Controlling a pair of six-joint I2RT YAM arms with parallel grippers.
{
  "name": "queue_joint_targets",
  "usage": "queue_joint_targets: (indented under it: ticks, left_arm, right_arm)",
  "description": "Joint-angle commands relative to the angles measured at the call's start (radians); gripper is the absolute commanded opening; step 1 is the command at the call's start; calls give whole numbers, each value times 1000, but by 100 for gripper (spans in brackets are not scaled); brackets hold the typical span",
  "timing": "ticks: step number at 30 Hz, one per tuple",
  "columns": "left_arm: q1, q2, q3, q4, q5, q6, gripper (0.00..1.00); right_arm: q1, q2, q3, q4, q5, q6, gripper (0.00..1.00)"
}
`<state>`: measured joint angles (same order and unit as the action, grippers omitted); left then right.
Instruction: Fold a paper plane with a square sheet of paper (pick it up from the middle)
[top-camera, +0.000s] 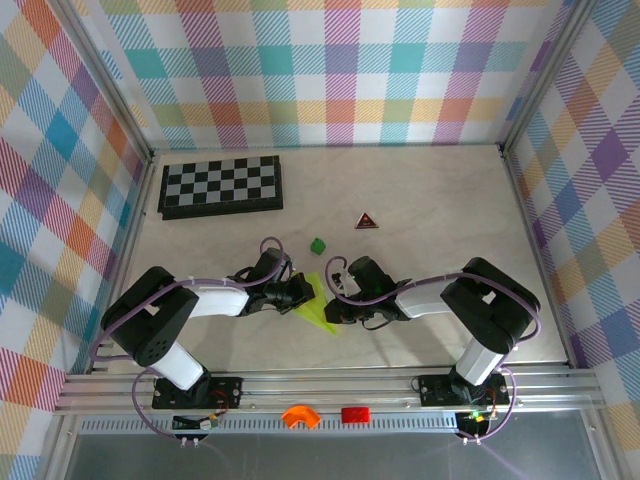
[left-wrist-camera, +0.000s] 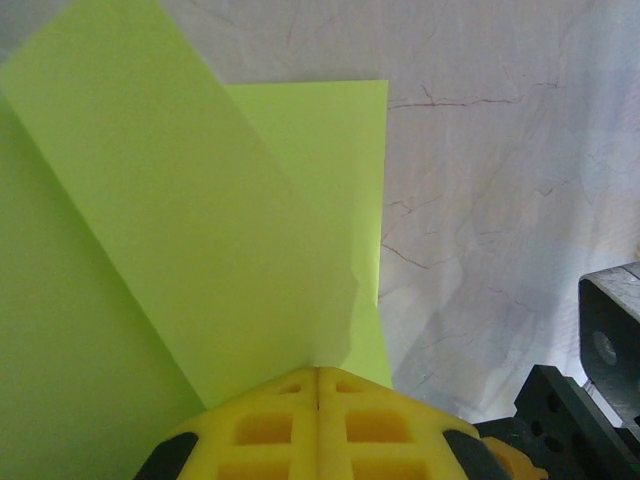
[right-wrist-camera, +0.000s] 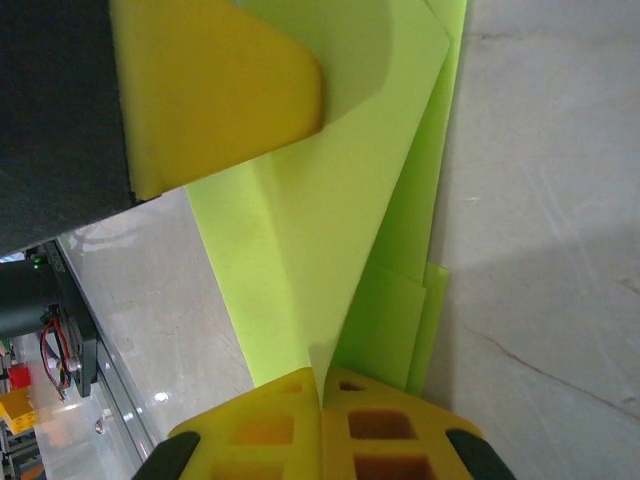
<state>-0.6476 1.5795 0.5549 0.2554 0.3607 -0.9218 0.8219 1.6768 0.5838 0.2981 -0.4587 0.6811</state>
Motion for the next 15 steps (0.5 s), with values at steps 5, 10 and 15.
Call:
queue_joint_targets:
  ticks: [5, 10, 15]
  left_arm:
    - [-6, 26, 5, -88, -53, 37, 3]
    - [-6, 12, -21, -108, -78, 37, 2]
    - [-6, 48, -10, -89, -44, 40, 2]
  right_arm:
    - [10, 46, 11, -74, 18, -8, 8]
    - [10, 13, 11, -104, 25, -6, 11]
    - [10, -22, 12, -134, 6, -9, 17]
